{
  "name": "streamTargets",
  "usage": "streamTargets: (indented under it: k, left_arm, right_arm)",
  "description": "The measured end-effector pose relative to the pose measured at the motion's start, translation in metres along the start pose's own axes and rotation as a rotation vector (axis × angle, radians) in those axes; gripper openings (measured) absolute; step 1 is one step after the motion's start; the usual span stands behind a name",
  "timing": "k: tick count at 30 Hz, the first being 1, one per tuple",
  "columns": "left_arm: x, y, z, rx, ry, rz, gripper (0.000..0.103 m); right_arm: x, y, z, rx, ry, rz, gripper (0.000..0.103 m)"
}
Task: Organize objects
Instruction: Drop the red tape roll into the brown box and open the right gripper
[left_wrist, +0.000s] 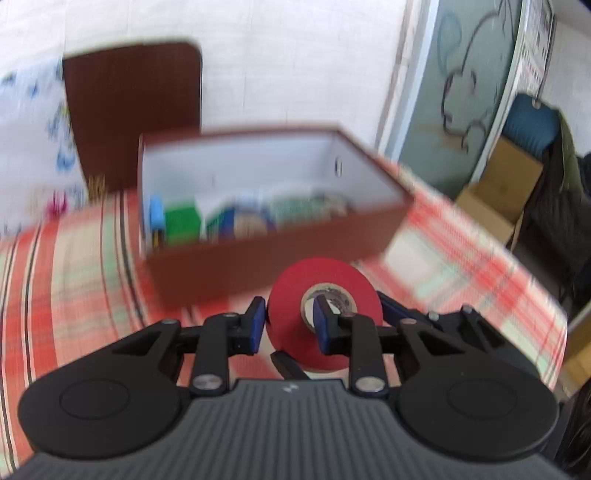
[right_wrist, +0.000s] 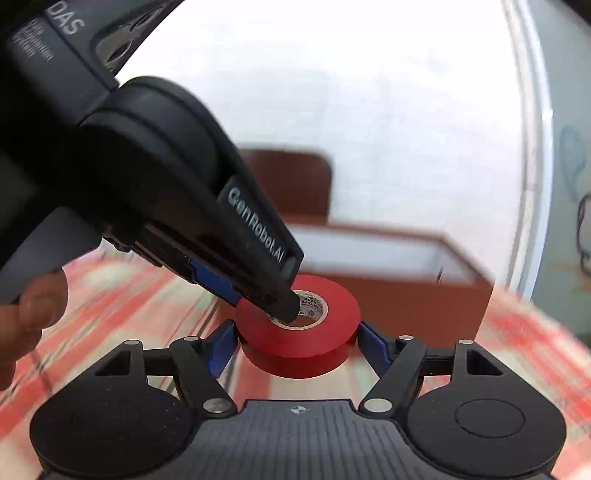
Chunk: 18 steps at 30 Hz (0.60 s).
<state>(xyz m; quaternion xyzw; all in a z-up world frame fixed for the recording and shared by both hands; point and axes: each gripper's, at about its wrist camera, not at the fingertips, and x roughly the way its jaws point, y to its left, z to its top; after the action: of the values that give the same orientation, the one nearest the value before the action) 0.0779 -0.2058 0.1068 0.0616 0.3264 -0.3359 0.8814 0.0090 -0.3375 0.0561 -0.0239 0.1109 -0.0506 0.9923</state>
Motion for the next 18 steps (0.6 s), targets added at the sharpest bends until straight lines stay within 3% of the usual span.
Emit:
streamTargets:
  k: [4, 9, 10, 11, 12, 14, 16, 18]
  left_arm:
    - [0.019, -0.002, 0.045, 0.030, -0.047, 0.021, 0.030]
    - [0.060, -0.005, 0.081, 0.059, -0.064, 0.067, 0.034]
    - [0.072, -0.004, 0.088, 0.069, -0.065, 0.087, 0.039]
    - [0.084, -0.003, 0.092, 0.076, -0.060, 0.127, 0.058]
    - [0.095, -0.002, 0.096, 0.074, -0.052, 0.188, 0.064]
    - [0.109, 0.003, 0.097, 0.049, -0.016, 0.236, 0.064]
    - [0.108, 0.011, 0.094, 0.016, -0.010, 0.212, 0.066]
    - [0.104, 0.011, 0.089, 0.011, -0.011, 0.218, 0.075]
  right_arm:
    - [0.037, -0.022, 0.030, 0.043, -0.042, -0.020, 0.071]
    - [0.098, -0.047, 0.048, 0.085, -0.007, -0.040, 0.071]
    - [0.115, -0.049, 0.050, 0.079, 0.007, -0.053, 0.071]
    - [0.133, -0.050, 0.050, 0.060, 0.033, -0.073, 0.072]
    - [0.149, -0.051, 0.050, 0.037, 0.062, -0.106, 0.075]
    - [0.166, -0.054, 0.047, 0.028, 0.091, -0.163, 0.076]
    - [0.163, -0.060, 0.044, 0.066, 0.079, -0.142, 0.076]
    - [0.154, -0.060, 0.038, 0.084, 0.070, -0.139, 0.077]
